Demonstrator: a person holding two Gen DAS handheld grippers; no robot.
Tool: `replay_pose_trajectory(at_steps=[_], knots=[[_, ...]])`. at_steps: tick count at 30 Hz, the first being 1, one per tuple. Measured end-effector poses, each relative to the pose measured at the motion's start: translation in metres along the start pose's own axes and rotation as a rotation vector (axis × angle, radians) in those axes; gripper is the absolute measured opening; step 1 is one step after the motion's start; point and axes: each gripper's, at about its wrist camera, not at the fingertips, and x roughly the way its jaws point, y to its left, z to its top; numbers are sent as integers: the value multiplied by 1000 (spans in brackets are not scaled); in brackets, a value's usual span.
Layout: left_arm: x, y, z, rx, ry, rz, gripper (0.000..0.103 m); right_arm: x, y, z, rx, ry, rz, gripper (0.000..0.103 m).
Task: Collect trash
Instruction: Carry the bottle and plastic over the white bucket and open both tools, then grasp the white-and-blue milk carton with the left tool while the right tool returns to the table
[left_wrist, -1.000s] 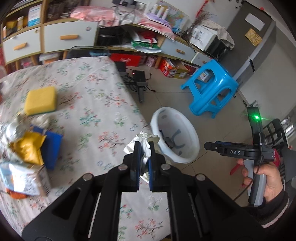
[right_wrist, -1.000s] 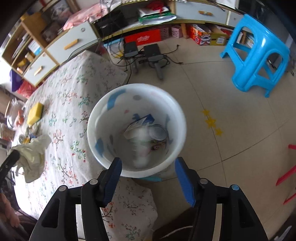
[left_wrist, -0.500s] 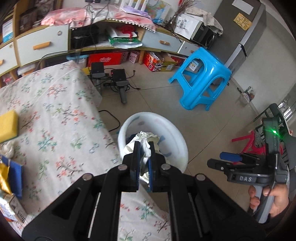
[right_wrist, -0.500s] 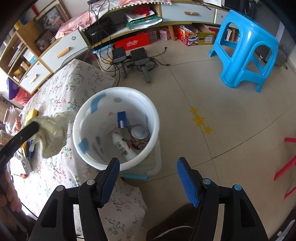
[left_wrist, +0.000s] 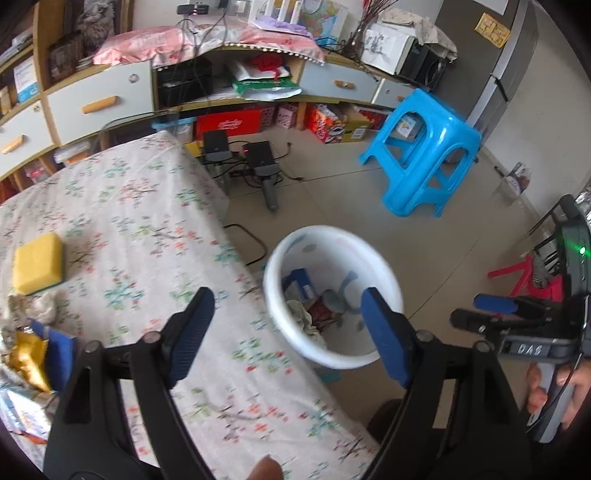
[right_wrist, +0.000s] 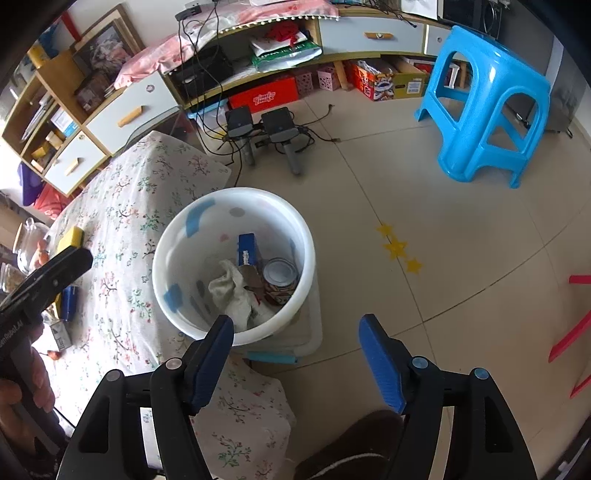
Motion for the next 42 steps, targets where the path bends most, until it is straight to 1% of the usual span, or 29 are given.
replay_pose_trajectory(at_steps=[2,4,7,11,13,14,18,21,26,29,33,38,39,40,42], knots=[[-6,6,-3,5,-3,28,88,-2,5,0,-9,-5,2,73],[-15,16,-8,2,-3,54,96,-3,13,1,-25,-14,-1,75],[-24,33,-15,-8,-2,81,98,-5,26,1,-50,-25,0,79],[-39,56,-25,-18,0,139,101,-5,45,0,-88,-33,1,85],[-47,69,-32,-24,-3,178,101,-4,58,0,-111,-35,-3,86],[-52,77,-35,-30,-3,199,101,-3,63,0,-119,-35,-4,89],[-64,118,-50,-91,29,351,101,2,91,-1,-163,-28,-3,90],[-71,152,-61,-165,68,388,101,8,112,-2,-191,-15,6,90],[-85,193,-77,-248,95,391,101,21,149,-3,-247,9,14,90],[-86,212,-86,-304,122,378,101,29,167,-3,-272,24,19,90],[-85,236,-99,-446,183,315,101,37,187,-6,-302,37,17,90],[-87,263,-113,-633,194,224,101,44,205,-11,-329,49,19,90],[-85,265,-115,-658,200,209,99,44,207,-11,-332,50,18,90],[-82,269,-117,-679,205,201,94,45,210,-11,-335,52,18,90],[-76,272,-120,-711,219,185,89,47,213,-12,-340,55,17,90]])
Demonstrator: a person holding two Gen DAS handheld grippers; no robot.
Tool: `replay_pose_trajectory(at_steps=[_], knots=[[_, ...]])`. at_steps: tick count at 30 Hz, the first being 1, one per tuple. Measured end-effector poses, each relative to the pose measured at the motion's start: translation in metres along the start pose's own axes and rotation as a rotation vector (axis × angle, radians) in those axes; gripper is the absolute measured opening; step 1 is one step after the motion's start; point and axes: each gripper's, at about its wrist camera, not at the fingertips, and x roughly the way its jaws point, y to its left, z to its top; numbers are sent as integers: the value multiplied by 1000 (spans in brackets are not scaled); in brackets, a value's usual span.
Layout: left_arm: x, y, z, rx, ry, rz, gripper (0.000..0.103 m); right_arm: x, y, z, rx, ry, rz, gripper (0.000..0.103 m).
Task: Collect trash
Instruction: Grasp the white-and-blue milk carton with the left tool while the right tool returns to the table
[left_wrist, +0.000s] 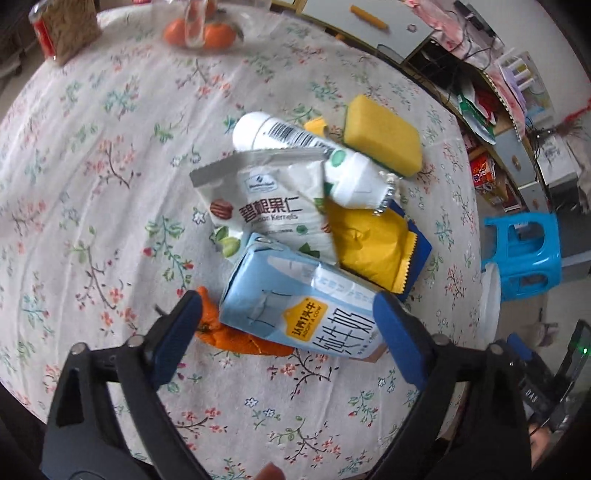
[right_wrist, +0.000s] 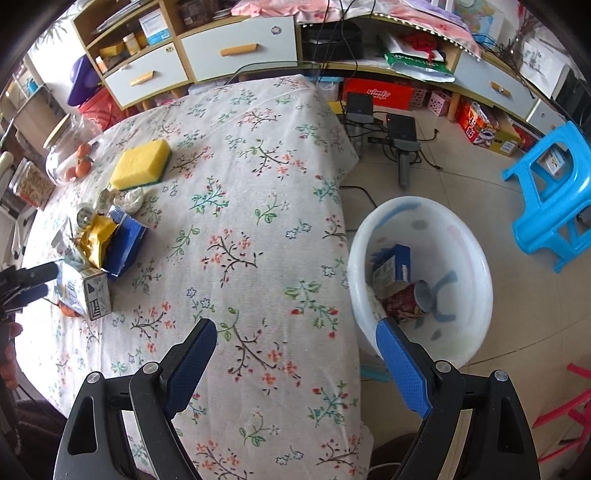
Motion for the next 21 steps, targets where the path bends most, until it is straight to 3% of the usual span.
replay_pose_trajectory(at_steps=[8,10,12,14,16,18,21], knots=[[13,0,7,-74,-2,-38,86,3,5,-1,-7,7,0,90],[19,1,11,-97,11,-52,74,3,6,-1,-11,6,0,90],[19,2,11,-114,9,-65,70,3,8,0,-12,4,2,90],[14,2,11,-102,-2,-77,60,2,9,0,-10,3,8,90],[8,-1,9,-78,-4,-116,21,2,11,1,-9,1,17,90],[0,-3,5,-48,2,-149,1,1,14,2,-13,-4,26,90],[-11,-6,1,12,-3,-158,1,2,23,5,-22,-9,36,90]])
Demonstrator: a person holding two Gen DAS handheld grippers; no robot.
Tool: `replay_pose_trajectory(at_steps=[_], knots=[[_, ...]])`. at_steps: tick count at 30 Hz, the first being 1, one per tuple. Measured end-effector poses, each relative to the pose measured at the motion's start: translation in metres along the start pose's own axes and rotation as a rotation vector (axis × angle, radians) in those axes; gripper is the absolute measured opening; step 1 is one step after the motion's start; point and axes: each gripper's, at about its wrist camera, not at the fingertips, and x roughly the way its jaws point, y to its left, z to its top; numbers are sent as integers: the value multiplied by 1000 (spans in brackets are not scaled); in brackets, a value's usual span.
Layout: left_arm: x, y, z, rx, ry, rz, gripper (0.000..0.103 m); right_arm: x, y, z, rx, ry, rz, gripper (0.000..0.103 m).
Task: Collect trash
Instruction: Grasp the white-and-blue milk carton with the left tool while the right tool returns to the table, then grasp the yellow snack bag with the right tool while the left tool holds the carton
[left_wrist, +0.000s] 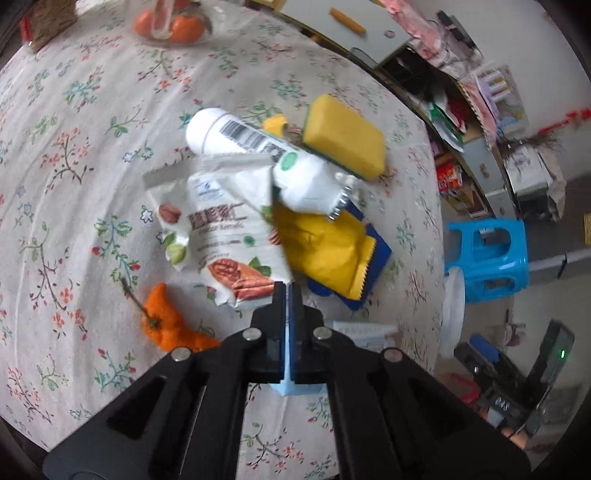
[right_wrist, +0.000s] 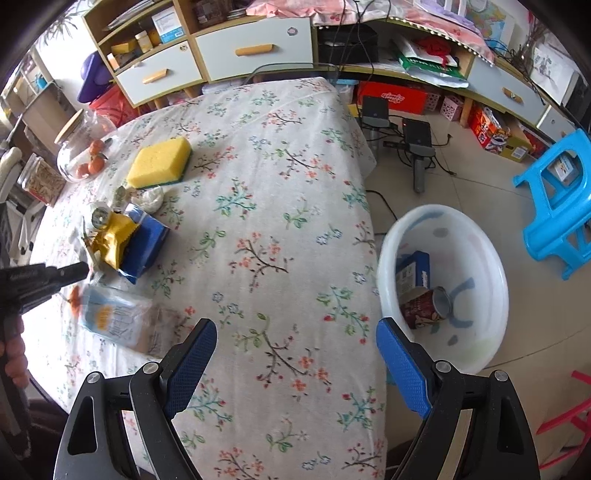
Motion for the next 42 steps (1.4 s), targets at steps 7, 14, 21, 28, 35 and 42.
replay_pose_trajectory(at_steps=[7,14,21,28,35,42], knots=[[-1,-17,-10,194,22,30,68,8,21,8,-25,10,25,90],[23,-64,-18,555,12,111,69,13,14,8,2,22,20,90],[57,-99,-28,734,110,78,69,6,-8,1,44,19,6,90],[63,-108,-34,785,161,43,74,1,-27,-7,60,24,-18,90],[72,-106,-54,873,221,111,81,-2,-33,-11,64,23,-23,90],[74,-104,-56,822,193,121,68,-5,-31,-12,59,18,-18,90]])
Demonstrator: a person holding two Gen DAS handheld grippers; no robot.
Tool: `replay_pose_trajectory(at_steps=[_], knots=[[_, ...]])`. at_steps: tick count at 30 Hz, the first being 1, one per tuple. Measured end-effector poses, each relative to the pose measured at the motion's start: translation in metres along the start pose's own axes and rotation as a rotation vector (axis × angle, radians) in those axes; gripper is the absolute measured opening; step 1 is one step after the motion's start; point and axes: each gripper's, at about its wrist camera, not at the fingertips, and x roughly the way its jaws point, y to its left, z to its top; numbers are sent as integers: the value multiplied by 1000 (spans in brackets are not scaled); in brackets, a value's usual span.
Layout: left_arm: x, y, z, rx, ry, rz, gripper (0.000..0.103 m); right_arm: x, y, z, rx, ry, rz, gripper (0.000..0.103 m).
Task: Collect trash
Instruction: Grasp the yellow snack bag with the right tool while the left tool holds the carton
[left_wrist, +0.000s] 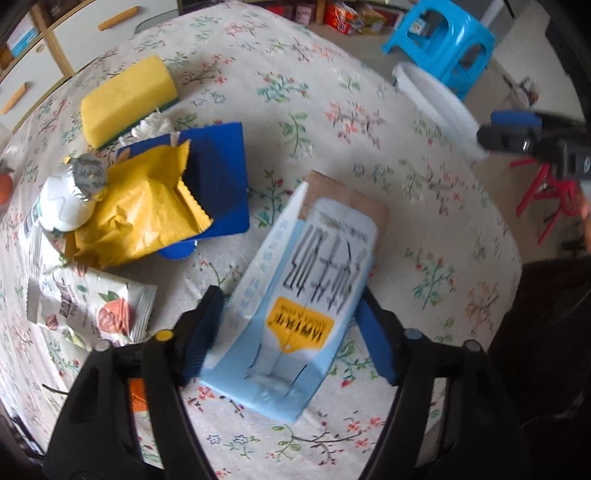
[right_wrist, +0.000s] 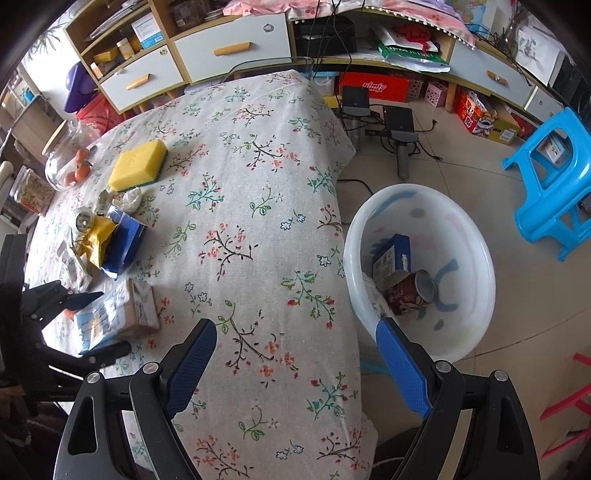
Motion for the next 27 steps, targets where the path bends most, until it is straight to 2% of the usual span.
replay_pose_trajectory(at_steps=[8,13,18,24,27], knots=[[-41,10,-9,-81,-149,-4,62,1,8,4,-12,-3,4,90],[-75,38,-26,-198,-253,-15,62,5,24,11,-26,-7,20,90],[-101,72,-56,-358,-346,32,62,12,50,18,-53,-6,49,90],[-113,114,-97,-566,-357,134,62,29,94,28,-97,8,92,90],[-117,128,-112,-629,-351,138,62,36,115,33,-109,3,116,90]])
